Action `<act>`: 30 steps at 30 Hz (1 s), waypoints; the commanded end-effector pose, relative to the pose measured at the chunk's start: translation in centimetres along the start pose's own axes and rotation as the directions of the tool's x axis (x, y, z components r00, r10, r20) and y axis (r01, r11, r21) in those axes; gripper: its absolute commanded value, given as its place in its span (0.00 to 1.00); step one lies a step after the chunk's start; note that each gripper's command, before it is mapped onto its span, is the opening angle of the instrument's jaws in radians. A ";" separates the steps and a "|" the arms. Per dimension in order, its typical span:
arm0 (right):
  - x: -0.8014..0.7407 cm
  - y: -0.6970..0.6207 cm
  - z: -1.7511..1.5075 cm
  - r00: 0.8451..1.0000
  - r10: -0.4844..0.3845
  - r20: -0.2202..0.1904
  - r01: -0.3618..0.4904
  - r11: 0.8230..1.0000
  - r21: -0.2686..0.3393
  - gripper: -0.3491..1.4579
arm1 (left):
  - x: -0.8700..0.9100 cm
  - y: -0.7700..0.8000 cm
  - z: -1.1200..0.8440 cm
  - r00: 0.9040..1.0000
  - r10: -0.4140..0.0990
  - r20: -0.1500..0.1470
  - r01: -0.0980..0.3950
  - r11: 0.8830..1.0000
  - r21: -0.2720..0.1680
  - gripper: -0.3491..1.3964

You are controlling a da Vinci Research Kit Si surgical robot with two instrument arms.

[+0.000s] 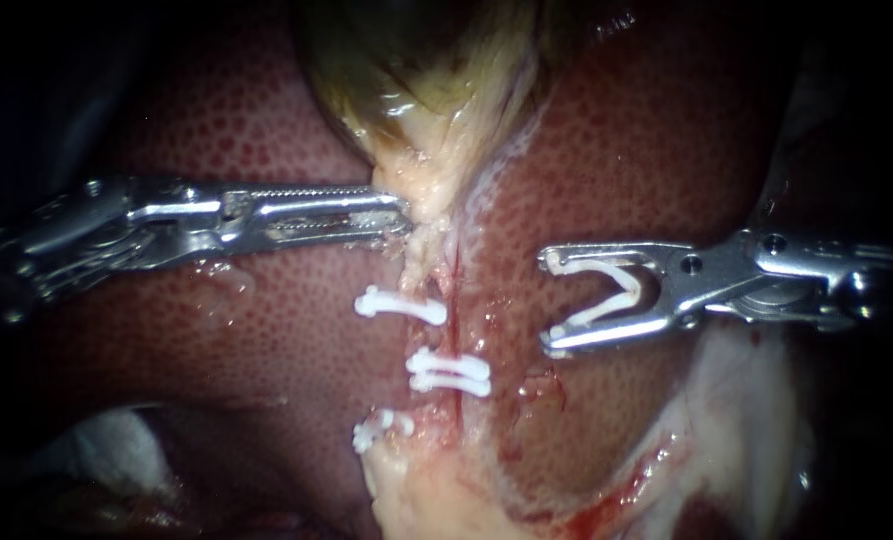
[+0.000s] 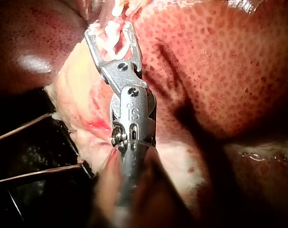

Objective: Clipping third clip right tube

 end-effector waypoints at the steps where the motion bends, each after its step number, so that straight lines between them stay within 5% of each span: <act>1: 0.00 0.00 0.00 1.000 0.000 0.000 0.000 1.000 0.003 0.47 | 0.02 -0.01 -0.02 1.000 -0.001 0.001 0.001 1.000 -0.003 0.00; 7: 0.00 0.01 0.00 1.000 0.000 0.000 0.000 1.000 0.003 0.47 | 0.31 -0.09 -0.40 1.000 -0.016 0.003 0.016 1.000 0.007 0.00; 15: 0.00 0.02 0.00 1.000 0.000 0.000 0.000 1.000 0.002 0.47 | 0.71 -0.08 -1.01 0.998 -0.027 -0.053 0.029 0.999 0.027 0.00; 25: 0.01 0.08 0.13 1.000 0.002 -0.001 -0.002 1.000 -0.007 0.47 | 0.71 -0.03 -1.07 0.998 -0.023 -0.056 0.024 0.999 0.028 0.00; 30: -0.11 0.19 0.42 1.000 -0.011 0.000 0.011 1.000 -0.012 0.47 | 0.70 -0.03 -1.07 0.998 -0.022 -0.056 0.024 0.999 0.029 0.00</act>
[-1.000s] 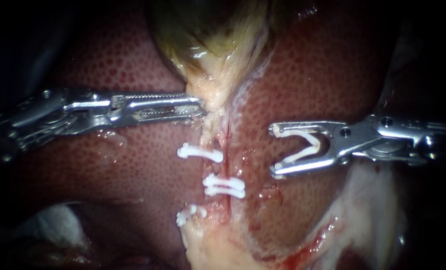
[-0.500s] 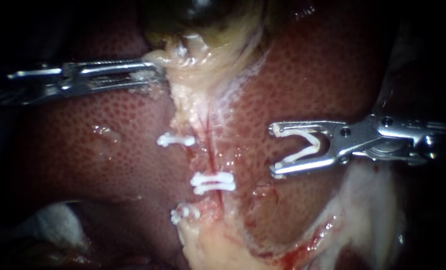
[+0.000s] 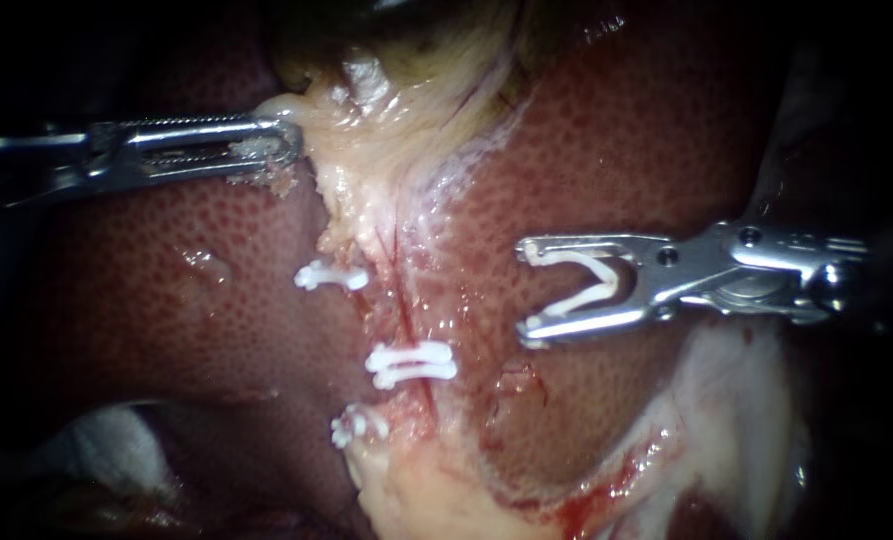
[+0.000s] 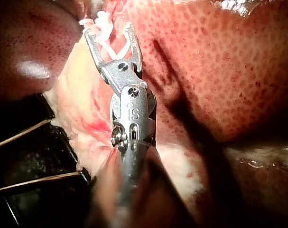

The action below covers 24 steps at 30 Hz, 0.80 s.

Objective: Clipping third clip right tube

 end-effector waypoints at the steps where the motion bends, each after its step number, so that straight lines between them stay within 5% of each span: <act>1: -0.05 0.02 0.07 1.000 -0.008 0.002 0.008 1.000 0.003 0.47 | -0.01 0.00 0.01 1.000 0.001 0.000 -0.001 1.000 0.000 0.00; 12: -0.56 0.32 0.90 0.998 0.051 0.034 -0.052 0.998 0.026 0.47 | -0.01 0.06 0.03 1.000 0.000 -0.002 0.000 1.000 0.005 0.00; 19: -0.76 0.25 1.23 0.991 0.130 0.043 -0.133 0.988 0.084 0.47 | -0.02 0.07 0.05 1.000 0.000 -0.003 0.000 1.000 0.007 0.00; 24: -0.72 0.17 1.27 0.977 0.211 -0.007 -0.208 0.966 0.154 0.47 | -0.02 0.07 0.06 1.000 0.000 -0.003 0.000 1.000 0.007 0.00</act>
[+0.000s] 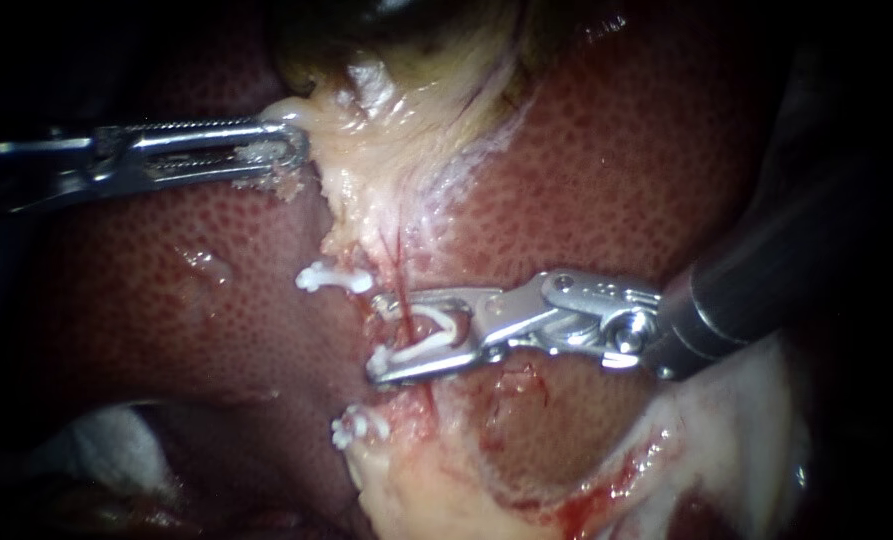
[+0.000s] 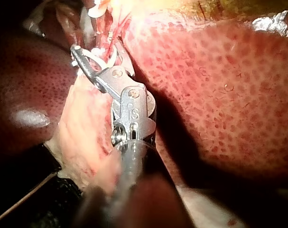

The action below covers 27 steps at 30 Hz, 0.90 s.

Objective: Clipping third clip right tube

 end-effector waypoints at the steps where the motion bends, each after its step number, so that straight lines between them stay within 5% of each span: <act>1: 0.02 -0.02 0.00 1.000 0.008 -0.009 -0.008 1.000 0.011 0.47 | -0.01 -0.01 0.01 1.000 0.000 0.000 0.000 1.000 0.001 0.00; 15: 0.27 -0.06 -0.09 0.989 0.099 -0.107 -0.089 0.991 0.100 0.45 | -0.01 -0.02 0.01 1.000 0.000 0.000 0.000 1.000 0.000 0.00; 27: 0.42 -0.03 -0.17 0.986 0.109 -0.123 -0.098 0.991 0.095 0.43 | -0.01 -0.02 0.01 1.000 0.000 0.000 0.000 1.000 0.000 0.00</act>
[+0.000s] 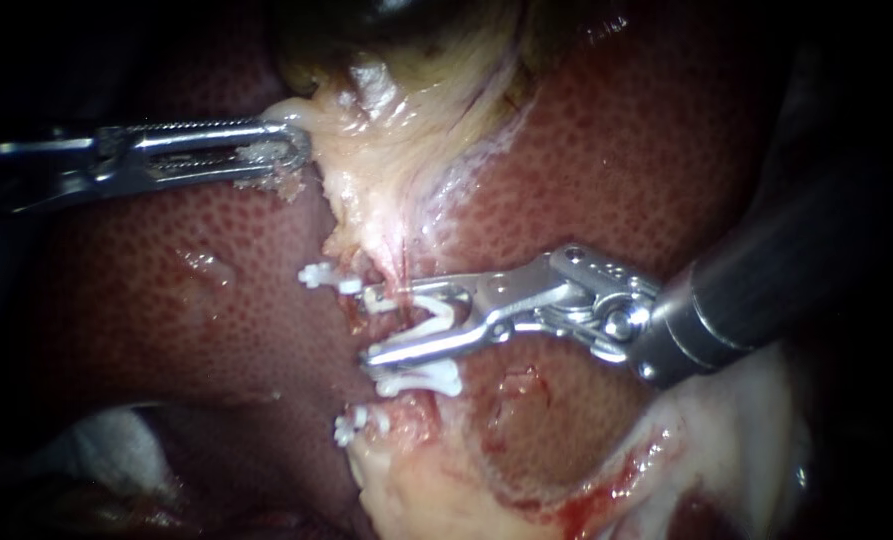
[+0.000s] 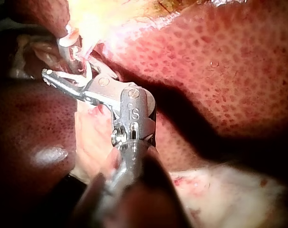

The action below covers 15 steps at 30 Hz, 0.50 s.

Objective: Clipping third clip right tube

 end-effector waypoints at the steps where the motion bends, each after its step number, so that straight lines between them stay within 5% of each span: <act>1: 0.01 0.00 -0.01 1.000 0.001 -0.002 -0.001 1.000 -0.003 0.42 | 0.00 0.00 0.00 1.000 0.000 0.000 0.000 1.000 -0.001 0.00; 9: 0.02 0.06 -0.12 1.000 0.013 -0.010 -0.013 1.000 -0.023 0.32 | 0.00 0.00 0.01 1.000 0.000 0.000 0.000 1.000 0.000 0.00; 15: 0.01 0.11 -0.21 1.000 0.025 -0.015 -0.025 0.999 -0.035 0.14 | -0.01 0.00 0.01 1.000 0.000 0.000 0.000 1.000 0.000 0.00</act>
